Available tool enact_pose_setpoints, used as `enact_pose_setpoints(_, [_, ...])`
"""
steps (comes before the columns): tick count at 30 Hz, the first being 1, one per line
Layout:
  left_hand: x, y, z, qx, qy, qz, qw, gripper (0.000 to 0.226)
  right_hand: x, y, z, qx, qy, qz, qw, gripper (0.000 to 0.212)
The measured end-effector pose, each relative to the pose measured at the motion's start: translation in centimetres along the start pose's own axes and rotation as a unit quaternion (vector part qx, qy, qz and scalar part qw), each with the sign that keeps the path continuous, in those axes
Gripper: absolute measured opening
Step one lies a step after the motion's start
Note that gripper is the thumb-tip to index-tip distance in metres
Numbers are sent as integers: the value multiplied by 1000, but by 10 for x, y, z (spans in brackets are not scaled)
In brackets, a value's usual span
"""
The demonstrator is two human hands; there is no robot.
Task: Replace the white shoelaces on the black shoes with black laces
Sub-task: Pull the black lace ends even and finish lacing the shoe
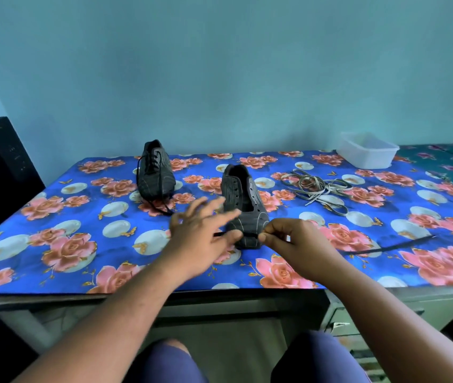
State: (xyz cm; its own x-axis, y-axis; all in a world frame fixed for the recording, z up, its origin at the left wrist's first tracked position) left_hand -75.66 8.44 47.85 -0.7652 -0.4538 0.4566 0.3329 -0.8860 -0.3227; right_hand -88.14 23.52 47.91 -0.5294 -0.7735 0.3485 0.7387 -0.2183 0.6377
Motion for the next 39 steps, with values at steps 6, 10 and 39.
enact_pose_setpoints(6, [4, -19, 3, -29, -45, -42, 998, 14, 0, 6, 1, 14, 8, 10, 1000, 15])
enact_pose_setpoints(10, [-2, 16, 7, 18, -74, -32, 997, 23, 0, -21, 19, 42, -23, -41, 998, 15])
enact_pose_setpoints(39, [-7, -29, -17, -116, -4, -51, 992, 65, -3, 14, -5, 50, 11, 43, 998, 11])
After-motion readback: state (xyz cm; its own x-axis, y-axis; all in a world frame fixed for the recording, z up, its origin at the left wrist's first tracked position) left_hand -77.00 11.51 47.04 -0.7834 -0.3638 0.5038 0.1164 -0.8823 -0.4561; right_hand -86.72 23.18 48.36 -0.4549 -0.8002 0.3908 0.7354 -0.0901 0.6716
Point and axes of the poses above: each hand's wrist, its own x-axis towards the middle knuckle, its own z-axis out of the back of the hand, y = z × x, the point moved 8 cm from there along x, towards the middle knuckle, and after that the axes turned 7 degrees about -y, right-handed, at the moved point
